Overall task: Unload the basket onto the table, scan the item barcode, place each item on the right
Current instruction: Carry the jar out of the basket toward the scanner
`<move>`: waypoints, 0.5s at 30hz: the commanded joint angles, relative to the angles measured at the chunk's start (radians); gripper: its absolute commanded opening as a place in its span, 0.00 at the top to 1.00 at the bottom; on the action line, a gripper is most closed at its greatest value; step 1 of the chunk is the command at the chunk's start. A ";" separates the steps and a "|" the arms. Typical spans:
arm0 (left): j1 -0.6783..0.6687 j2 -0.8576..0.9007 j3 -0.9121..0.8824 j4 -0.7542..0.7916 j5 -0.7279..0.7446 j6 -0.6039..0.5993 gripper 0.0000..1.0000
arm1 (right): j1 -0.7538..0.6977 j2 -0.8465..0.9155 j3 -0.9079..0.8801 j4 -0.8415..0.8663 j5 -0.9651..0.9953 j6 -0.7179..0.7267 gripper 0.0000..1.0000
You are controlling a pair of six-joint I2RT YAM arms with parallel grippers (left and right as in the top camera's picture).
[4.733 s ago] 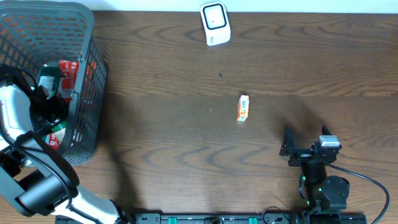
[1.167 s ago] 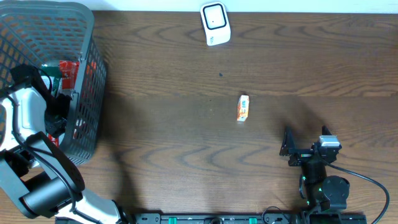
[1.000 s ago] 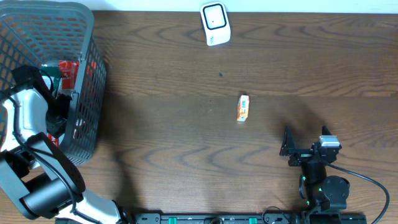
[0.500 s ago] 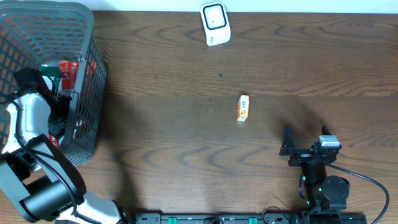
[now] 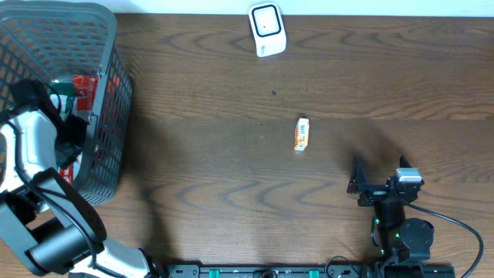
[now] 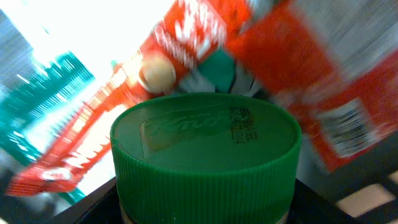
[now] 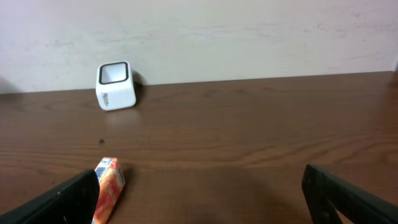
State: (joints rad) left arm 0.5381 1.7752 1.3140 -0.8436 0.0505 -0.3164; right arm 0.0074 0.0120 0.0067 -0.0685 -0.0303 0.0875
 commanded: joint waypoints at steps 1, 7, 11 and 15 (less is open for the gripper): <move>0.014 -0.102 0.068 -0.006 -0.023 -0.003 0.53 | -0.012 -0.003 -0.002 -0.003 -0.001 0.009 0.01; 0.029 -0.253 0.117 0.011 -0.068 -0.003 0.53 | -0.012 -0.003 -0.002 -0.003 -0.001 0.009 0.01; 0.029 -0.365 0.163 0.053 -0.083 0.000 0.53 | -0.012 -0.003 -0.002 -0.003 -0.002 0.009 0.01; 0.017 -0.486 0.203 0.075 0.005 0.000 0.53 | -0.012 -0.003 -0.002 -0.003 -0.001 0.009 0.01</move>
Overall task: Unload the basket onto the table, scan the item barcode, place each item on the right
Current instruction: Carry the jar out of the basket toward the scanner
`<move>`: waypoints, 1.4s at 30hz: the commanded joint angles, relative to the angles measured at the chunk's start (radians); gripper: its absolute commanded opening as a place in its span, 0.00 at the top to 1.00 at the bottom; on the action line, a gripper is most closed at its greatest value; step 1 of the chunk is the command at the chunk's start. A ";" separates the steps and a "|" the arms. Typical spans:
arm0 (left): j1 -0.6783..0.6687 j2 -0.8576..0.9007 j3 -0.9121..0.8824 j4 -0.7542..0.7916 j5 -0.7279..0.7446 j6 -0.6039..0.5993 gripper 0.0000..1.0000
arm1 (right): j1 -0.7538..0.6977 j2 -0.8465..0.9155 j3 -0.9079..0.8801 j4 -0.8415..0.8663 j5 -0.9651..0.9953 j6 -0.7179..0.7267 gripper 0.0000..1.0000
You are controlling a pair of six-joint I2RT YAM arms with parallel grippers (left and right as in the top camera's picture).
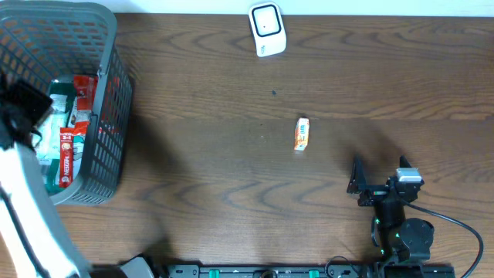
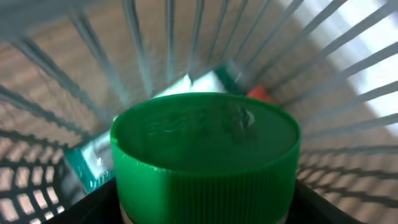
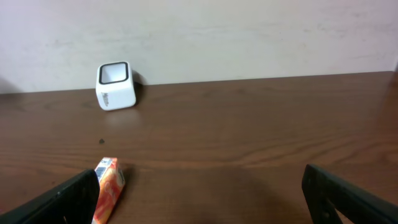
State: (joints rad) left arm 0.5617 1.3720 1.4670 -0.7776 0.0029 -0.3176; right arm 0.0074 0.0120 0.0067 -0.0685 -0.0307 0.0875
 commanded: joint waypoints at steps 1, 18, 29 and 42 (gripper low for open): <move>-0.014 -0.111 0.051 0.009 0.129 0.001 0.53 | -0.012 -0.003 -0.002 -0.003 -0.001 0.009 0.01; -0.603 -0.134 -0.033 -0.193 0.484 0.002 0.53 | -0.012 -0.003 -0.002 -0.003 -0.001 0.009 0.01; -0.961 0.237 -0.084 -0.048 0.484 0.001 0.53 | -0.012 -0.003 -0.002 -0.003 -0.001 0.009 0.01; -1.060 0.568 -0.084 0.161 0.484 -0.003 0.53 | -0.012 -0.003 -0.002 -0.003 -0.001 0.009 0.01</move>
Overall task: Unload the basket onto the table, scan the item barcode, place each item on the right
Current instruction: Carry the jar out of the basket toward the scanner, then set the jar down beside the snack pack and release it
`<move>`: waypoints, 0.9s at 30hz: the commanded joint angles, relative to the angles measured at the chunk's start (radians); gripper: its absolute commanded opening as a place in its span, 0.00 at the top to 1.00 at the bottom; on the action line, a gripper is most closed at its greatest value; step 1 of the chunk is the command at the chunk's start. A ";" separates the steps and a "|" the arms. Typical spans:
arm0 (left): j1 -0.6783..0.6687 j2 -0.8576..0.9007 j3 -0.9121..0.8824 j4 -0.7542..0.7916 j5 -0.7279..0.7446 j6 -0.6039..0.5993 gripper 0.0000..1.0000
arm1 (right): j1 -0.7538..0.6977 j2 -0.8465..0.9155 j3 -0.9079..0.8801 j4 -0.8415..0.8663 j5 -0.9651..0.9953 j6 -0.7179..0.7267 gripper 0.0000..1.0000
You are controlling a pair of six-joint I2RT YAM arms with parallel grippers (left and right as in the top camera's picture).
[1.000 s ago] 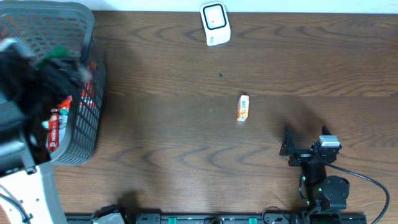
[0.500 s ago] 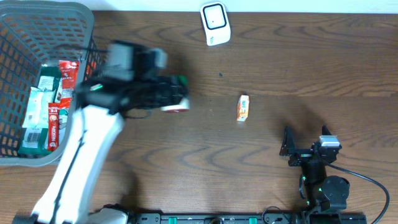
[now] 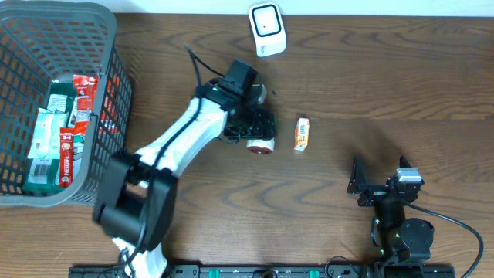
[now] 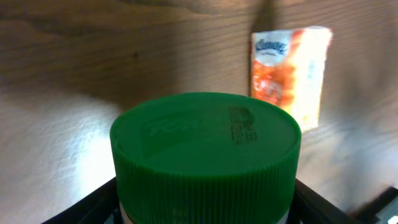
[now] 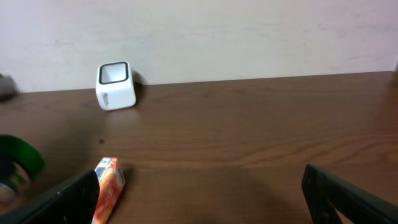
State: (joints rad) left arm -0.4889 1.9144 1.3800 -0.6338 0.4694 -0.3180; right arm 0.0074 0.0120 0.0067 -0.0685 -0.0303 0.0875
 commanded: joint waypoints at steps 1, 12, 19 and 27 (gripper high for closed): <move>-0.013 0.037 0.003 0.028 0.018 -0.003 0.53 | -0.012 -0.003 -0.002 -0.003 -0.002 0.009 0.01; -0.023 0.108 0.003 0.121 0.017 -0.018 0.53 | -0.012 -0.003 -0.002 -0.003 -0.001 0.009 0.01; -0.023 0.113 0.003 0.137 0.016 -0.017 0.30 | -0.012 -0.003 -0.002 -0.003 -0.001 0.009 0.01; -0.023 0.113 0.003 0.146 0.016 -0.016 0.08 | -0.012 -0.003 -0.002 -0.003 -0.002 0.009 0.01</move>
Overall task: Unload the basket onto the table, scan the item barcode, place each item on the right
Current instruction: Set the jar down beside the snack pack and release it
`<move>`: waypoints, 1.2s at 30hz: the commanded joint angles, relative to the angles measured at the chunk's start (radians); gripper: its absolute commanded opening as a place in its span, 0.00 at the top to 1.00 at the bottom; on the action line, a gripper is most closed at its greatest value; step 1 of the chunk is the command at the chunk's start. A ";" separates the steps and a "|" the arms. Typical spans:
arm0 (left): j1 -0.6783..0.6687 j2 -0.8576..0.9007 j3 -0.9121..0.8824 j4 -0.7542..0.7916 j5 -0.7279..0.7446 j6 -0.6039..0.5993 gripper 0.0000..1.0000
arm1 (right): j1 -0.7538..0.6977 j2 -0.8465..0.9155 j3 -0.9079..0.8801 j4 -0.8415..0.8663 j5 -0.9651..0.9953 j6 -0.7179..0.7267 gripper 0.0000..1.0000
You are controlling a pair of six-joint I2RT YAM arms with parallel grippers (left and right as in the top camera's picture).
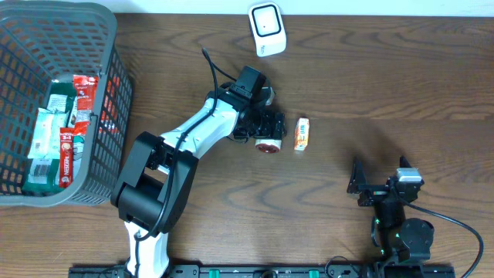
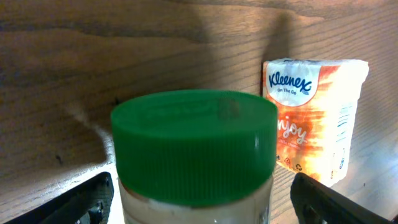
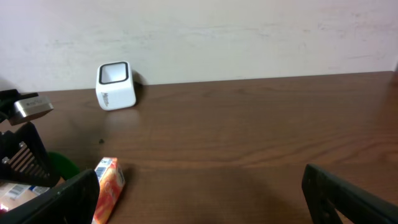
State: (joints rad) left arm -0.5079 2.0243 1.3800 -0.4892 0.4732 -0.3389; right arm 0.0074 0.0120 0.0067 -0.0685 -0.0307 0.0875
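Note:
A jar with a green lid [image 2: 194, 146] stands between the fingers of my left gripper [image 2: 202, 199], with a narrow gap showing beside the right finger [image 2: 329, 202]. In the overhead view the jar [image 1: 267, 144] lies at mid-table under the left gripper [image 1: 262, 127], its base facing the camera. The white barcode scanner [image 1: 267, 29] sits at the far edge. My right gripper [image 3: 199, 205] is open over bare wood near the front right, and the right gripper [image 1: 363, 185] is far from the jar.
An orange Kleenex tissue pack [image 1: 301, 133] lies just right of the jar, close behind the jar [image 2: 314, 115] in the left wrist view. A grey wire basket [image 1: 108, 93] with several packets stands at the far left.
The left gripper and jar have shifted slightly right, closer to the tissue pack. The jar now sits farther from the wrist camera with a gap beside one finger; the grip has loosened.
My left gripper was down in the basket, shut on the green-lidded jar among the packets. Then it held the jar higher, against the basket wall. Later the jar was at mid-table beside the tissue pack, and now it sits there between opened fingers. The right arm stayed still.

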 commanded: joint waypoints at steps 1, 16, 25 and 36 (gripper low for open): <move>-0.004 0.003 0.003 0.002 0.012 0.005 0.08 | -0.012 -0.003 -0.002 -0.003 -0.001 0.009 0.01; 0.028 -0.083 0.041 0.018 -0.112 0.013 0.03 | -0.012 -0.003 -0.002 -0.003 -0.001 0.009 0.01; 0.107 -0.415 0.042 -0.120 -0.371 0.024 0.03 | -0.012 -0.003 -0.002 -0.003 -0.001 0.009 0.01; 0.343 -0.883 0.042 -0.362 -0.539 0.023 0.03 | -0.012 -0.003 -0.002 -0.004 -0.001 0.009 0.01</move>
State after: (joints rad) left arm -0.2249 1.2221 1.4052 -0.8192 -0.0029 -0.3325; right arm 0.0074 0.0120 0.0067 -0.0685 -0.0303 0.0875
